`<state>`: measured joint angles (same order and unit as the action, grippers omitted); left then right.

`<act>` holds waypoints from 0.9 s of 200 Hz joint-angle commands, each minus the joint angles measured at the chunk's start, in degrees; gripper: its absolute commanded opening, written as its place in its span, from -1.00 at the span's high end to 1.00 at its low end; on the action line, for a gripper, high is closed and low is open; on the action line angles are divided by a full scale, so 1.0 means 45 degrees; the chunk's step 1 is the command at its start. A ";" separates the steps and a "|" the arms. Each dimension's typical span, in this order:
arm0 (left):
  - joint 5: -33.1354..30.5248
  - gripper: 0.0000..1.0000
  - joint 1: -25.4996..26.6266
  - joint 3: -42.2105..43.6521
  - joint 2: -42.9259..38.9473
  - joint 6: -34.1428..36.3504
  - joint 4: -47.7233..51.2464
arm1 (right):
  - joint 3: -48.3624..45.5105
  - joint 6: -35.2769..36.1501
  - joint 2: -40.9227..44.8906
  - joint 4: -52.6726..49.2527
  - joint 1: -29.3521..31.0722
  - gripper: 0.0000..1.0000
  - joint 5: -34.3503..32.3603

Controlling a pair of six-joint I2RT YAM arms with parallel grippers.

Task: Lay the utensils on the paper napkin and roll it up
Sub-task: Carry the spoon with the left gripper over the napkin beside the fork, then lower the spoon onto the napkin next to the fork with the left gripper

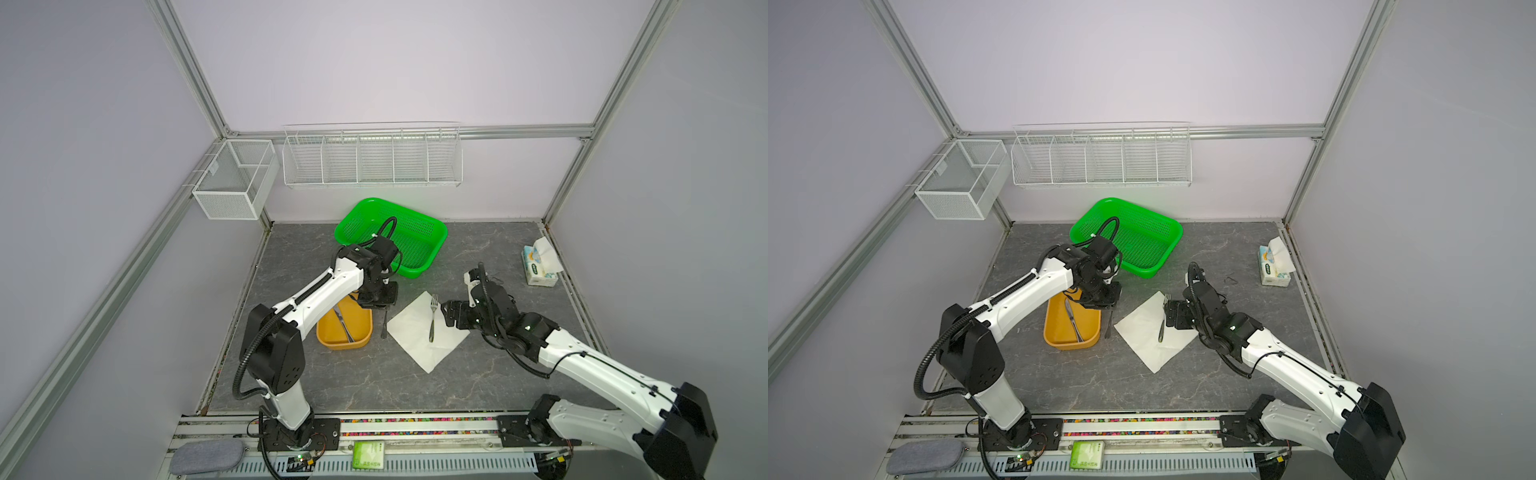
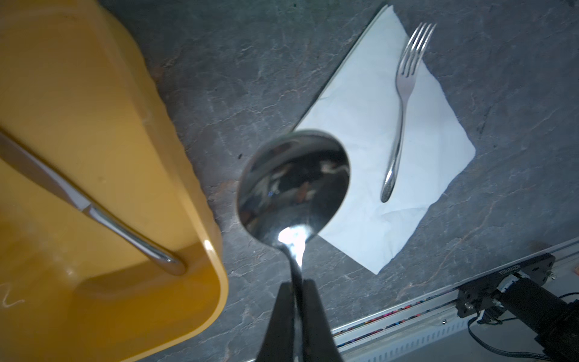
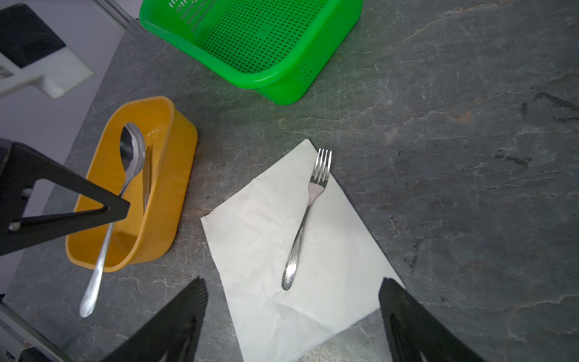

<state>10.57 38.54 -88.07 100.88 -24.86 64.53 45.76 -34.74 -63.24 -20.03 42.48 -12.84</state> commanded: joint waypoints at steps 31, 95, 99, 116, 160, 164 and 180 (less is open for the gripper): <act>0.0321 0.90 0.1276 -0.1123 0.1991 -0.0978 -0.0942 | -0.0554 -0.0483 0.0681 -0.0441 -0.0103 -0.78 -0.0592; -0.0189 0.90 0.1845 -0.1619 0.3458 -0.1364 -0.1895 | -0.0851 -0.0572 0.1124 -0.0612 -0.0323 -0.78 -0.0662; -0.0196 0.89 0.1845 -0.1638 0.3516 -0.1369 -0.1977 | -0.0862 -0.0575 0.1135 -0.0624 -0.0329 -0.78 -0.0654; -0.0468 0.90 0.1845 -0.1822 0.3781 -0.1428 -0.2170 | -0.0873 -0.0612 0.1124 -0.0624 -0.0356 -0.78 -0.0604; -0.0596 0.90 0.1845 -0.2277 0.4477 -0.1504 -0.2574 | -0.0876 -0.0615 0.1066 -0.0627 -0.0400 -0.78 -0.0569; -0.0570 0.90 0.1859 -0.2318 0.4529 -0.1498 -0.2601 | -0.0879 -0.0618 0.1066 -0.0617 -0.0425 -0.78 -0.0564; -0.0566 0.89 0.1864 -0.2438 0.4745 -0.1511 -0.2618 | -0.0886 -0.0604 0.1036 -0.0622 -0.0450 -0.78 -0.0566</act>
<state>8.84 46.74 -96.73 120.40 -30.94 53.67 42.72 -36.23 -59.09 -22.15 40.95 -15.00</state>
